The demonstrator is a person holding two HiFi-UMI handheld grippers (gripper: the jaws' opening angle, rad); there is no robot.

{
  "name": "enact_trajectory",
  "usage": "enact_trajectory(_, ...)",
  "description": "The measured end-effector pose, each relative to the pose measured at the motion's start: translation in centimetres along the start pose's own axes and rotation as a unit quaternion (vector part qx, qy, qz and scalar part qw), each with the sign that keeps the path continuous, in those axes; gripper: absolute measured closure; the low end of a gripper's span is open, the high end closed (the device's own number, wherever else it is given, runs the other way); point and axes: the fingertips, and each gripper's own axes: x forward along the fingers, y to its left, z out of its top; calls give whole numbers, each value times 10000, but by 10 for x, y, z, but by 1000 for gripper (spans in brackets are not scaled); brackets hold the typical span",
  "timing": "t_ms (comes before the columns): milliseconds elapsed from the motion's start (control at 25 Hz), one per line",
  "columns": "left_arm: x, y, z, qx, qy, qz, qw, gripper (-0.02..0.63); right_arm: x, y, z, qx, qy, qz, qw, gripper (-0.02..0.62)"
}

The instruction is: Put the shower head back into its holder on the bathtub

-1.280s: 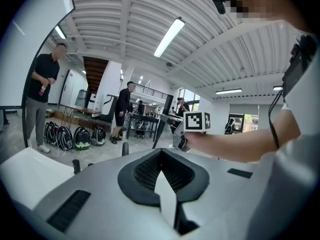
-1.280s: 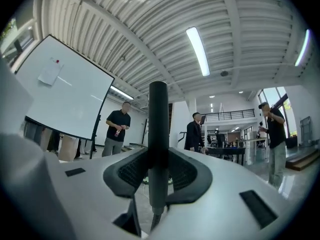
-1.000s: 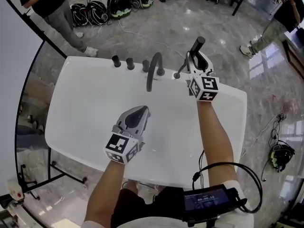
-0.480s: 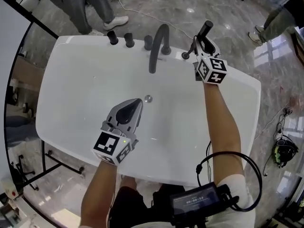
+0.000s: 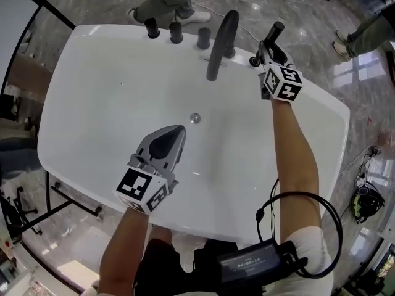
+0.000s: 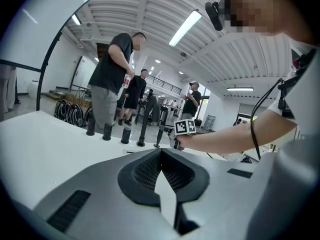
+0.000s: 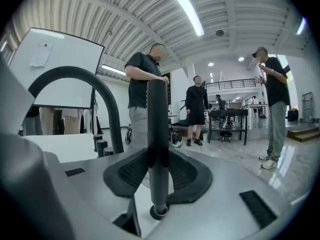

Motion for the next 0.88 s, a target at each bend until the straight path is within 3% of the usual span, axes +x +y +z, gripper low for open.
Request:
enact_trajectory(400,-11,23,-28,-110,115,134,9998,588,19,-5,-36,123,284,-70,9995,471)
enact_trajectory(880,-17,18,-36,-176,169,119,9996,588,9,-6,-49,474,208,-209,9984,468)
